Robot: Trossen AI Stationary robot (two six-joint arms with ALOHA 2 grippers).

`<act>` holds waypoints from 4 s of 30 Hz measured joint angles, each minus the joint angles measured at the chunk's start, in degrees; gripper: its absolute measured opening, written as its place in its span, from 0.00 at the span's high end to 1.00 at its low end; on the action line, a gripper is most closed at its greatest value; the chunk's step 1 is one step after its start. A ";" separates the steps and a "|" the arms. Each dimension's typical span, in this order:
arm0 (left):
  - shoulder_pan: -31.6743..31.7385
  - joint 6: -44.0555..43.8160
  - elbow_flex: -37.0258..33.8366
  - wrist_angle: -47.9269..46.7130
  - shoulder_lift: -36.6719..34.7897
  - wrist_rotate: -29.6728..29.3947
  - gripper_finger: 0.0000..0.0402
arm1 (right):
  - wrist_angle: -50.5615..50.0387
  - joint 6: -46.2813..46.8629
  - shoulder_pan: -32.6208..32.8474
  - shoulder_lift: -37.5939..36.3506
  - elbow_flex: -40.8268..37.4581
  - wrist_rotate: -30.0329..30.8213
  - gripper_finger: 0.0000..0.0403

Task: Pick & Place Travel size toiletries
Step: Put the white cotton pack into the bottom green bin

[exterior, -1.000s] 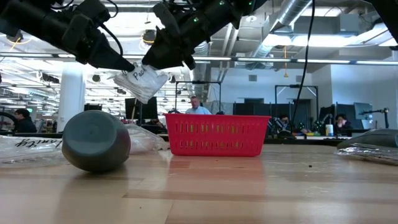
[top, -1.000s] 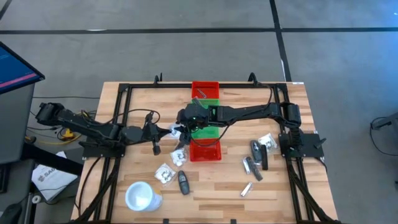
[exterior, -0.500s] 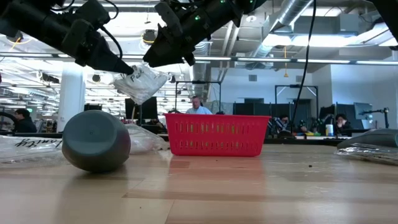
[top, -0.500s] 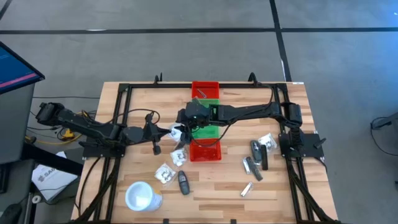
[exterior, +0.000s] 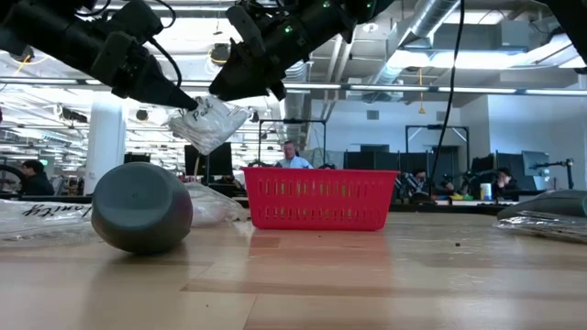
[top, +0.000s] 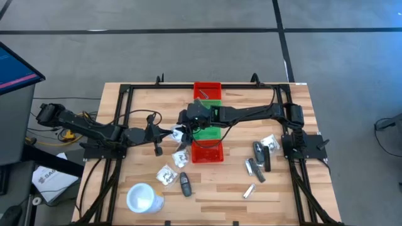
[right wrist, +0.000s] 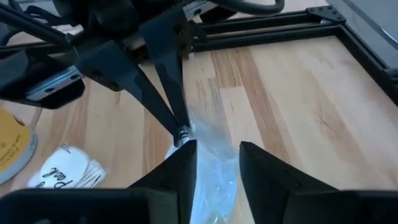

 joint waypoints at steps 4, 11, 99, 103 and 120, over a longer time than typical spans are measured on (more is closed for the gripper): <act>0.00 0.54 0.00 0.07 0.00 0.00 1.00 | 0.13 0.06 -0.11 0.00 0.00 -0.32 0.84; -0.02 0.89 0.00 0.11 -0.02 0.02 1.00 | 0.20 -0.35 -0.11 0.00 0.00 -3.48 0.98; -1.20 -12.93 -0.02 1.51 -1.66 -0.85 0.62 | 22.25 27.71 10.99 -22.39 -47.06 45.19 1.00; -1.20 -13.33 -0.01 1.77 -1.66 -0.85 0.62 | 26.24 27.71 10.93 -22.38 -49.40 45.55 1.00; -1.20 -14.61 -0.02 2.75 -1.66 -0.85 0.62 | 35.63 29.07 10.93 -22.40 -54.21 48.22 0.98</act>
